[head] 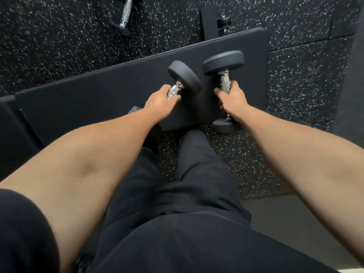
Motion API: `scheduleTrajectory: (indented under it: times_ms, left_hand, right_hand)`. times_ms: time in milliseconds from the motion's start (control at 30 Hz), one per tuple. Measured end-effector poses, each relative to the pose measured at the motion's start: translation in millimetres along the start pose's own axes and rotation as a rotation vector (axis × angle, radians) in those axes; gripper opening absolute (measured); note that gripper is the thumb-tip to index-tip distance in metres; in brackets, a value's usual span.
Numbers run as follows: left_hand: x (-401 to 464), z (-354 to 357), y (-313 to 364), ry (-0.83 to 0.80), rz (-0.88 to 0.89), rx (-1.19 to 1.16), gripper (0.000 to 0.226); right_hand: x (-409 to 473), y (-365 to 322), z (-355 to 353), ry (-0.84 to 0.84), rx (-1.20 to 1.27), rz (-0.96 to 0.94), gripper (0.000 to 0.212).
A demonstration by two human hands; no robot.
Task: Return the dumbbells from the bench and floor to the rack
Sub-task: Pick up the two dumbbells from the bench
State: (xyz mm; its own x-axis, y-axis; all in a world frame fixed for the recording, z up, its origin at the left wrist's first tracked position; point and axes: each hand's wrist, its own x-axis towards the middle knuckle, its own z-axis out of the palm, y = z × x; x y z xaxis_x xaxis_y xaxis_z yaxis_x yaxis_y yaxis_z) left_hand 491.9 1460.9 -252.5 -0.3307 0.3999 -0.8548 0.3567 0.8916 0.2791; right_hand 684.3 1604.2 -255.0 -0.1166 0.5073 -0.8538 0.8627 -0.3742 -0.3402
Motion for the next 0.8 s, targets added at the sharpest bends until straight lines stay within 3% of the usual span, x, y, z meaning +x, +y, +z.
scheduleTrajectory:
  times_ms: [367, 600, 800]
  left_hand:
    - [-90.9, 2.6, -36.6, 0.154, -0.211, -0.472, 0.028]
    - [-149.8, 4.7, -84.1, 0.289, -0.28, -0.768, 0.044]
    - [-207.5, 11.5, -138.4, 0.384, -0.297, -1.0, 0.029]
  right_hand:
    - [-78.6, -13.2, 0.3, -0.066, -0.218, -0.104, 0.033]
    - [-130.6, -47.1, 30.8, -0.164, -0.386, -0.238, 0.036]
    - [-175.6, -69.8, 75.3, -0.254, -0.5, -0.332, 0.04]
